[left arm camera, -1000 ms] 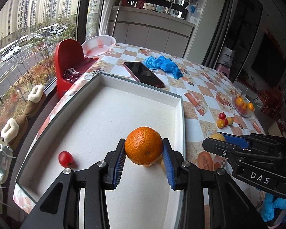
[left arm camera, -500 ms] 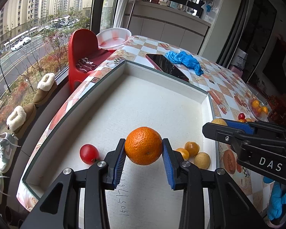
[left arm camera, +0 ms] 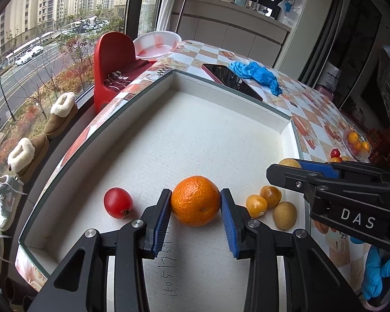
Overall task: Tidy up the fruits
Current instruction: 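Open the left tool to drop the mandarin while the right tool releases the brown fruit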
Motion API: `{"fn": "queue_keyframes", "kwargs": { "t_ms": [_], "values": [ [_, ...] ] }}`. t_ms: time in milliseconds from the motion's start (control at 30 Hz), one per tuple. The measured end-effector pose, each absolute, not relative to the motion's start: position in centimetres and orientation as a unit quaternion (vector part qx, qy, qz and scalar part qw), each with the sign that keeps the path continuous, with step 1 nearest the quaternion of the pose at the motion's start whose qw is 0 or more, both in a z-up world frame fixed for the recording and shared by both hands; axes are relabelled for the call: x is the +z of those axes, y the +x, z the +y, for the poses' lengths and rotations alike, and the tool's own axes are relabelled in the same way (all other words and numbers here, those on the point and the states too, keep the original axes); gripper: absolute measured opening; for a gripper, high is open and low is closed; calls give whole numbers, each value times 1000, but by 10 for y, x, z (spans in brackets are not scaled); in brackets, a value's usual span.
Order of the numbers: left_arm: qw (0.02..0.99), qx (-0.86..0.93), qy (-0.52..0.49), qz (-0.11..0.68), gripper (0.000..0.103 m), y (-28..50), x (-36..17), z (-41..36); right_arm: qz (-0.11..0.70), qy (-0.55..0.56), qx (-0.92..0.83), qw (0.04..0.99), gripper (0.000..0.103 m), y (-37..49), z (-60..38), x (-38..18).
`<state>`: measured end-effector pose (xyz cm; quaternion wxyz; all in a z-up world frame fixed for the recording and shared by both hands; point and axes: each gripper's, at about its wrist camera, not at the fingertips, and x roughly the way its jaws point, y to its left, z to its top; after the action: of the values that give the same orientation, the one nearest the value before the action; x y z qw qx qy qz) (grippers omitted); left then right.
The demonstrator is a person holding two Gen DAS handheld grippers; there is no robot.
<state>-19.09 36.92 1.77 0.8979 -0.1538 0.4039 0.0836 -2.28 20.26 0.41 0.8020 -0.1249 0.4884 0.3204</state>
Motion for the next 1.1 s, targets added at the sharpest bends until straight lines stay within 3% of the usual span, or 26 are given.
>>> {"fn": "queue_keyframes", "kwargs": {
  "t_ms": [67,133,200,233,333,467,633,700,1100],
  "values": [
    [899,83,-151,404,40,-191,19,368,492,-120,319,801,30,-21,201,4],
    [900,87,-149,400,62,-191,21,366,493,-119,315,802,34,-19,200,4],
    [904,96,-145,389,80,-194,25,365,491,-118,312,805,46,-18,199,5],
    [907,100,-143,383,83,-195,27,365,489,-118,310,806,48,-18,198,7],
    [909,99,-137,382,83,-194,30,364,487,-116,310,808,55,-16,196,10],
    [905,109,-144,385,83,-194,31,367,478,-113,300,818,84,-16,191,17],
    [903,114,-147,387,83,-194,34,367,482,-104,275,826,92,-6,175,19],
    [904,113,-144,387,83,-193,36,364,483,-91,266,829,103,-1,165,20],
    [904,96,-109,402,83,-182,49,333,493,-42,222,840,103,19,94,16]
  ]
}}
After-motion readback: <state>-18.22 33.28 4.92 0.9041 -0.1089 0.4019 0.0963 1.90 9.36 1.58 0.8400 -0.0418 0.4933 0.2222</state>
